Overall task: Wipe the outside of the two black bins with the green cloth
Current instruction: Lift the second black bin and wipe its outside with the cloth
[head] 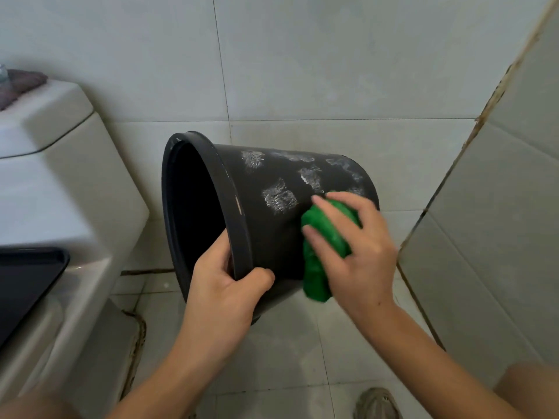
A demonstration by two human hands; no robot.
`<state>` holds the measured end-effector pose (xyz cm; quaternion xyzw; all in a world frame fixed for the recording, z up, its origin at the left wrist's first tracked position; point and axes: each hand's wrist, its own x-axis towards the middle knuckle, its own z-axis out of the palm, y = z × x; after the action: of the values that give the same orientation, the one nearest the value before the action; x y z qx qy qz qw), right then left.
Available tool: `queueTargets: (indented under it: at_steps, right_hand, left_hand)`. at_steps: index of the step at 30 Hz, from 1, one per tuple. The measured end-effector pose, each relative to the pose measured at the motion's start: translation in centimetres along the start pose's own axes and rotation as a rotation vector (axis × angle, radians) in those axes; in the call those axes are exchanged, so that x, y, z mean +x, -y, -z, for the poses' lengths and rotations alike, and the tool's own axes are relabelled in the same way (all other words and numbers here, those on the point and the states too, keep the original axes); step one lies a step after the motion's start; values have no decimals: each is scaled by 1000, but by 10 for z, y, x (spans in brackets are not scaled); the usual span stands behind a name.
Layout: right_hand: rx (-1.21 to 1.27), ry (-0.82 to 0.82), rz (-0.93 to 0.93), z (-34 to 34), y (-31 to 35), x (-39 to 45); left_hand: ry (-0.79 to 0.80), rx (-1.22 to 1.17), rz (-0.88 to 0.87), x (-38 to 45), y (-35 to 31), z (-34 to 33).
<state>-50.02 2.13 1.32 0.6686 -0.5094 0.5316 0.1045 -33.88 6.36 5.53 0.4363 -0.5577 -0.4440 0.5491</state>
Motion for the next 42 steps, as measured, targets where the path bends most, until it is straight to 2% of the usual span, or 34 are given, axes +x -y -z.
queueTargets:
  at_steps: [2, 4, 6, 9, 12, 16, 19, 21, 26, 33, 39, 42]
  right_hand:
    - [4, -22, -149, -1, -12, 1]
    - [5, -39, -166, -5, -7, 0]
    - [28, -31, -56, -7, 10, -3]
    - [64, -26, 208, -5, 32, -6]
    - [39, -41, 276, -1, 17, -7]
    - [-24, -68, -27, 1, -26, -9]
    - [14, -104, -296, 2, -46, -4]
    - [59, -113, -399, 5, -53, 0]
    - [66, -105, -459, 12, -56, 4]
    - [242, 103, -644, 23, -59, 25]
    - [345, 77, -649, 26, -63, 38]
    - [402, 81, -650, 30, -63, 42]
  left_hand:
    - [0, -4, 5, -1, -3, 0]
    - [-2, 3, 10, -1, -3, 0]
    - [5, 11, 1, 0, -2, -2]
    - [-1, -30, 0, 1, 1, -4]
    - [-7, -66, 22, 2, 2, -2]
    - [-85, -176, 93, 6, -2, 10]
    - [-83, -219, 117, 10, -8, 25]
    - [-71, -226, 126, 12, -9, 31]
    - [-36, -206, 112, 9, -7, 30]
    - [-3, -134, 84, 11, -7, 40]
    - [-10, -84, 77, 17, -6, 52]
    - [42, -66, 40, 17, -7, 55]
